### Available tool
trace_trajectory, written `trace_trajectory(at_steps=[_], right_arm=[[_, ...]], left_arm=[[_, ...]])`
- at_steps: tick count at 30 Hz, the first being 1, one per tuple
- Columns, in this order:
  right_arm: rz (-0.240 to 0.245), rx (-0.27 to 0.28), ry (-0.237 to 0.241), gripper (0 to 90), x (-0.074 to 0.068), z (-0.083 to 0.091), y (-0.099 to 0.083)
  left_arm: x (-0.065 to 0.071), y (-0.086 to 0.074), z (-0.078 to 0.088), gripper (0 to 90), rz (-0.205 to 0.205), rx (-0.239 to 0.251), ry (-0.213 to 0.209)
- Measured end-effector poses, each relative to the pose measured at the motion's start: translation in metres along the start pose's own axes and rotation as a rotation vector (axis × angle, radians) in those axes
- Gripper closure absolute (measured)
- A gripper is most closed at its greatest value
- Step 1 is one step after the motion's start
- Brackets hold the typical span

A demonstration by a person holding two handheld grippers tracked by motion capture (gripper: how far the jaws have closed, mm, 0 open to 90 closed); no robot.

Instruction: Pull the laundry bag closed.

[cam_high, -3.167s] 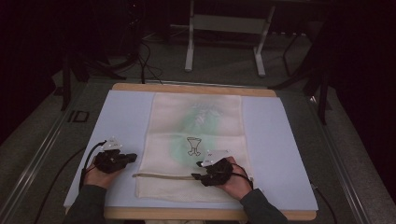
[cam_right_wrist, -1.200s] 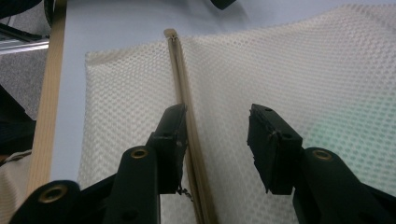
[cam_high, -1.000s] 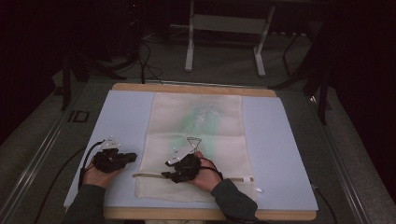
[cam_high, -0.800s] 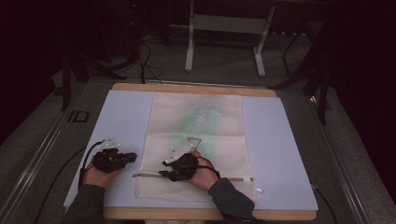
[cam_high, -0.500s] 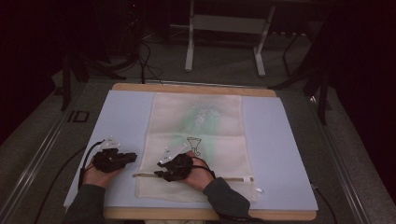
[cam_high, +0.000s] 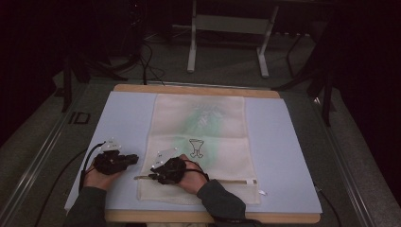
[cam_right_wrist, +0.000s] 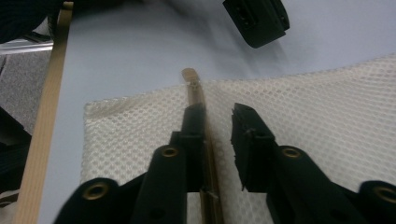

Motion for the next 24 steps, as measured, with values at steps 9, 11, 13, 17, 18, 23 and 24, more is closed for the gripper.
trace_trajectory(at_steps=[9, 11, 13, 17, 18, 23, 24], right_arm=[[-0.004, 0.013, 0.017, 77.1, -0.003, -0.013, 0.010], [-0.009, 0.016, 0.020, 77.0, -0.003, -0.015, 0.011], [-0.012, 0.017, 0.025, 76.8, -0.003, -0.020, 0.013], [-0.021, 0.020, 0.032, 76.5, -0.004, -0.026, 0.015], [-0.019, 0.019, 0.033, 76.3, -0.003, -0.027, 0.016], [-0.026, 0.021, 0.040, 75.6, -0.003, -0.031, 0.018], [-0.029, 0.022, 0.044, 75.7, -0.003, -0.033, 0.018]], left_arm=[[0.000, 0.000, 0.000, 81.0, 0.000, 0.000, 0.001], [0.000, 0.000, 0.000, 81.0, 0.000, 0.000, 0.002], [-0.001, 0.000, 0.000, 81.0, 0.002, -0.001, 0.004], [-0.001, 0.000, 0.000, 81.0, 0.004, 0.002, 0.006], [-0.002, 0.000, 0.000, 81.1, 0.005, 0.002, 0.005], [-0.002, 0.000, 0.001, 81.0, 0.006, 0.002, 0.005], [-0.002, 0.000, 0.001, 81.0, 0.006, 0.002, 0.005]])
Point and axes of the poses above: each handheld gripper's, and its own axes: z roughly backward along the jaws, y roughly out of its top, x roughly to its right, the point moved 9 cm from there along -z, roughly forward along the jaws, and after that the axes turned 12 degrees about y, right-handed, at the moved point
